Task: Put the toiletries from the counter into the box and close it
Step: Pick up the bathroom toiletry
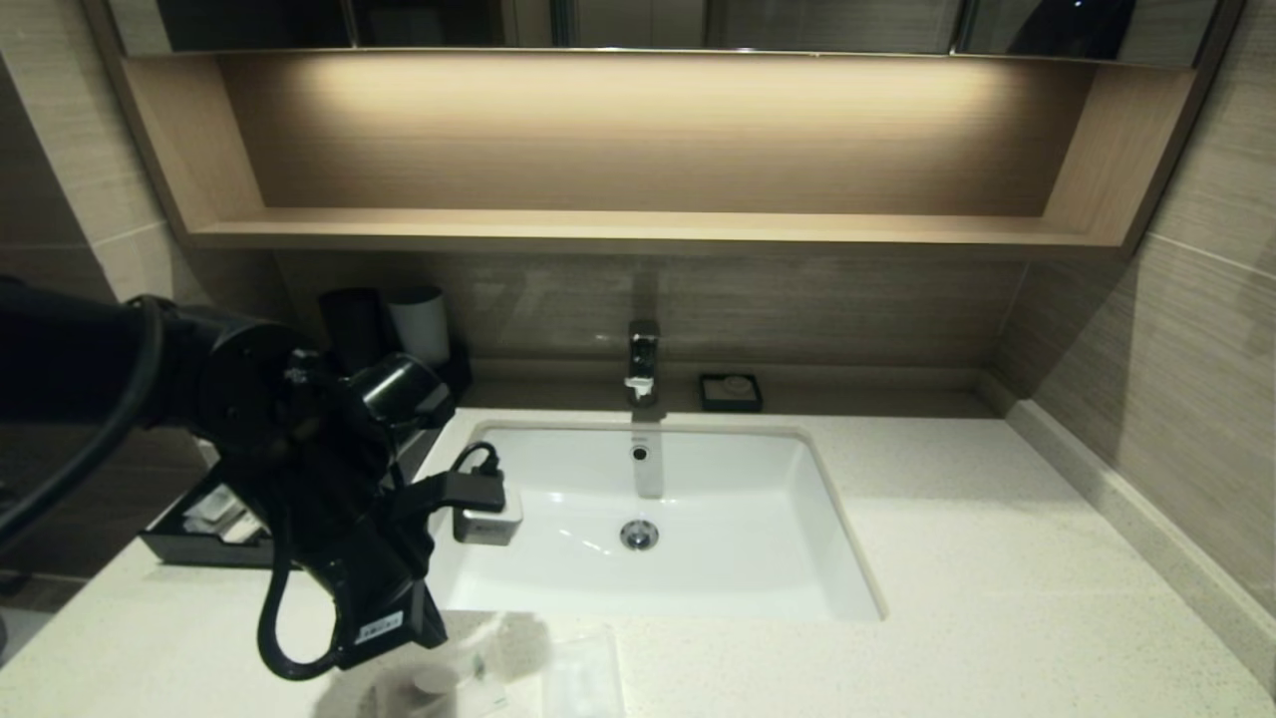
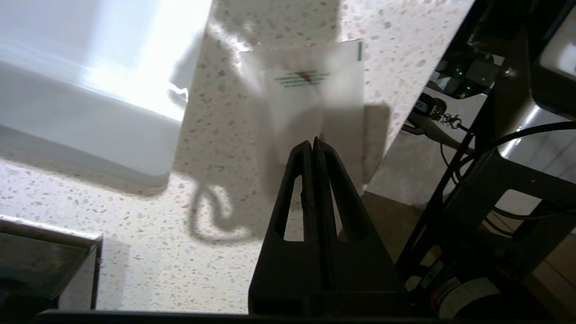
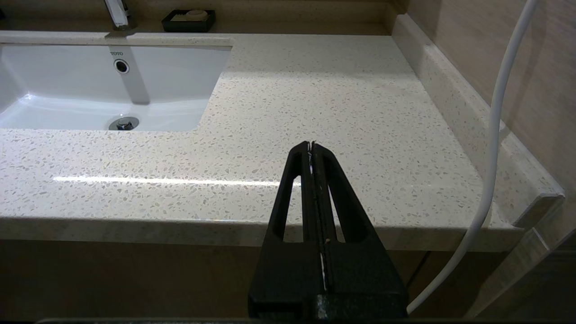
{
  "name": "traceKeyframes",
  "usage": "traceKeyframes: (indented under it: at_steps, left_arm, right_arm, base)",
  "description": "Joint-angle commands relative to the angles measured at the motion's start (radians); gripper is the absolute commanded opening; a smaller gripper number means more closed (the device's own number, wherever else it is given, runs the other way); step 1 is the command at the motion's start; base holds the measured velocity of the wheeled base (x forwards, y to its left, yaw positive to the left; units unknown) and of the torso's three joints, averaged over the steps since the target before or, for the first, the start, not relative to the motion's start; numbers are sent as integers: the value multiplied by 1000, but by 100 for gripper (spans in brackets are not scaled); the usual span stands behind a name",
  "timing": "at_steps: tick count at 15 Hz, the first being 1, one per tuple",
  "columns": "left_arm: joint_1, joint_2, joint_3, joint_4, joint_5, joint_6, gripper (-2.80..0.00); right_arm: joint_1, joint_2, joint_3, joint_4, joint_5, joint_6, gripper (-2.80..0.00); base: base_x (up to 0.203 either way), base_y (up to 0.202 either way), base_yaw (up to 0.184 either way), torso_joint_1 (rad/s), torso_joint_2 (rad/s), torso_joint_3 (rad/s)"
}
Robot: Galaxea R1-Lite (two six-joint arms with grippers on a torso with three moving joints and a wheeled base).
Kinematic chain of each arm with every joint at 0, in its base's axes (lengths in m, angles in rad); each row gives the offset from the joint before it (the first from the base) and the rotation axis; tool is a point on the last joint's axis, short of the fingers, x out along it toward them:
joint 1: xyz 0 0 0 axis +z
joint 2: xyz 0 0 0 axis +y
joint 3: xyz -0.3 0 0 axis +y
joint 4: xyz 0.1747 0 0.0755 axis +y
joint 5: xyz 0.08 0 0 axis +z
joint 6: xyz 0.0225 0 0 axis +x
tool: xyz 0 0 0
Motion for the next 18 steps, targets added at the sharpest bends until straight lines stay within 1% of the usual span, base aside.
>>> traceKeyframes:
  at_steps: [1, 2, 3, 4, 6, 8, 10, 11, 12, 13, 14, 15, 16, 17, 18]
  left_arm:
    - [-57, -41, 32, 8, -2, -46, -280]
    - [-69, -59, 50, 8, -3, -83, -280]
    - [-82, -76, 62, 8, -3, -145, -280]
    - [-95, -91, 67, 9, -3, -235, -280]
    - [-135, -115, 63, 11, -3, -492, -280]
    - [-202, -127, 47, 8, -3, -829, -280]
    - [-257, -128, 26, -12, 0, -1145, -280]
    - [-272, -124, 11, -28, 4, -1291, -280]
    - [-283, -115, -6, -46, 11, -1406, -280]
    - [-290, -94, -21, -63, 21, -1495, -280]
    - [-291, -65, -29, -74, 43, -1552, -280]
    - [-292, -35, -33, -77, 76, -1589, -280]
    - [-291, -4, -34, -78, 121, -1622, -280]
    - [-287, 12, -33, -76, 161, -1644, -280]
    - [-286, 4, -28, -76, 169, -1648, -280]
  right_arm:
    - [0, -1, 2, 0, 0, 0, -280]
    - [0, 0, 2, 0, 0, -1, -280]
    - [0, 0, 2, 0, 0, 1, -280]
    - [0, 0, 2, 0, 0, 0, -280]
    - [0, -2, 2, 0, 0, -1, -280]
    - [0, 0, 2, 0, 0, 1, -280]
    - [0, 0, 2, 0, 0, 1, -280]
    - [0, 0, 2, 0, 0, -1, -280]
    - [0, -1, 2, 0, 0, 0, -280]
    - [0, 0, 2, 0, 0, 1, -280]
    - [0, 0, 2, 0, 0, 1, -280]
    - [0, 0, 2, 0, 0, 1, -280]
    - [0, 0, 2, 0, 0, 0, -280]
    - [0, 0, 2, 0, 0, -1, -280]
    - [0, 0, 2, 0, 0, -1, -280]
  base:
    - [0, 0, 0, 0, 0, 0]
    - [0, 0, 0, 0, 0, 0]
    - [0, 0, 0, 0, 0, 0]
    - [0, 0, 0, 0, 0, 0]
    - [0, 0, 0, 0, 0, 0]
    - [0, 0, 0, 0, 0, 0]
    - [0, 0, 0, 0, 0, 0]
    - [0, 0, 0, 0, 0, 0]
    - [0, 0, 0, 0, 0, 0]
    - [0, 0, 0, 0, 0, 0]
    - [0, 0, 0, 0, 0, 0]
    - [0, 0, 0, 0, 0, 0]
    - [0, 0, 0, 0, 0, 0]
    - [0, 0, 0, 0, 0, 0]
    - [0, 0, 0, 0, 0, 0]
